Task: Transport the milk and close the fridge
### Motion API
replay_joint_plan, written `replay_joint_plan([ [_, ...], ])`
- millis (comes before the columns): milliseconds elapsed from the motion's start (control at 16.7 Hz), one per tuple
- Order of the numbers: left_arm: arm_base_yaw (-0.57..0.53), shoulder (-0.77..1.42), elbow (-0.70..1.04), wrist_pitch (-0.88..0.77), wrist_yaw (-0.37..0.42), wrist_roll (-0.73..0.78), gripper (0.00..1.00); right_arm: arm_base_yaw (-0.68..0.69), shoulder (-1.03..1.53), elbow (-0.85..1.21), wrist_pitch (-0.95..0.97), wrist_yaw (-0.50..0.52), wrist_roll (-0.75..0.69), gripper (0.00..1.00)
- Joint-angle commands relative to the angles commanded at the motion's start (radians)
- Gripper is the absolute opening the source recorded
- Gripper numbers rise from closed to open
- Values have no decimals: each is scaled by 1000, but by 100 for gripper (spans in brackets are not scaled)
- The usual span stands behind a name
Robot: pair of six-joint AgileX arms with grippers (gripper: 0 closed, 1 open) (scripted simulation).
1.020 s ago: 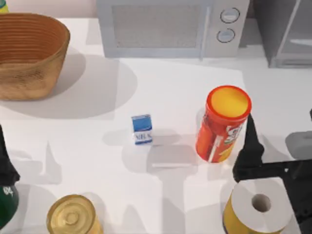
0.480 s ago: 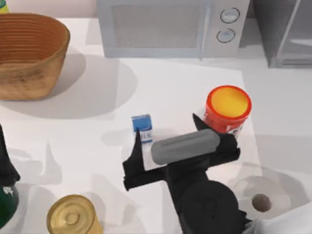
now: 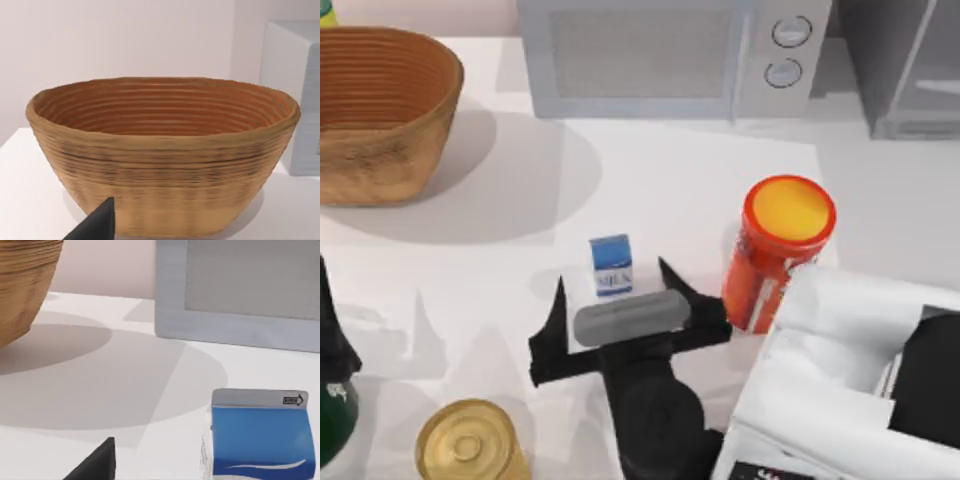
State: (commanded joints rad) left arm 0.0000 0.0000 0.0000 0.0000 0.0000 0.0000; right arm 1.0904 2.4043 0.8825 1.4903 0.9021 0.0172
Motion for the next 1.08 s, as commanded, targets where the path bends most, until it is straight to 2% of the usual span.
replay_joint_plan([
  [480, 0, 0, 0, 0, 0, 0, 100, -14, 36, 29, 23, -1, -2, 100],
  [780, 0, 0, 0, 0, 0, 0, 100, -78, 32, 95, -39, -73, -4, 100],
  [1080, 0, 0, 0, 0, 0, 0, 100, -96, 67, 144, -50, -76, -5, 100],
])
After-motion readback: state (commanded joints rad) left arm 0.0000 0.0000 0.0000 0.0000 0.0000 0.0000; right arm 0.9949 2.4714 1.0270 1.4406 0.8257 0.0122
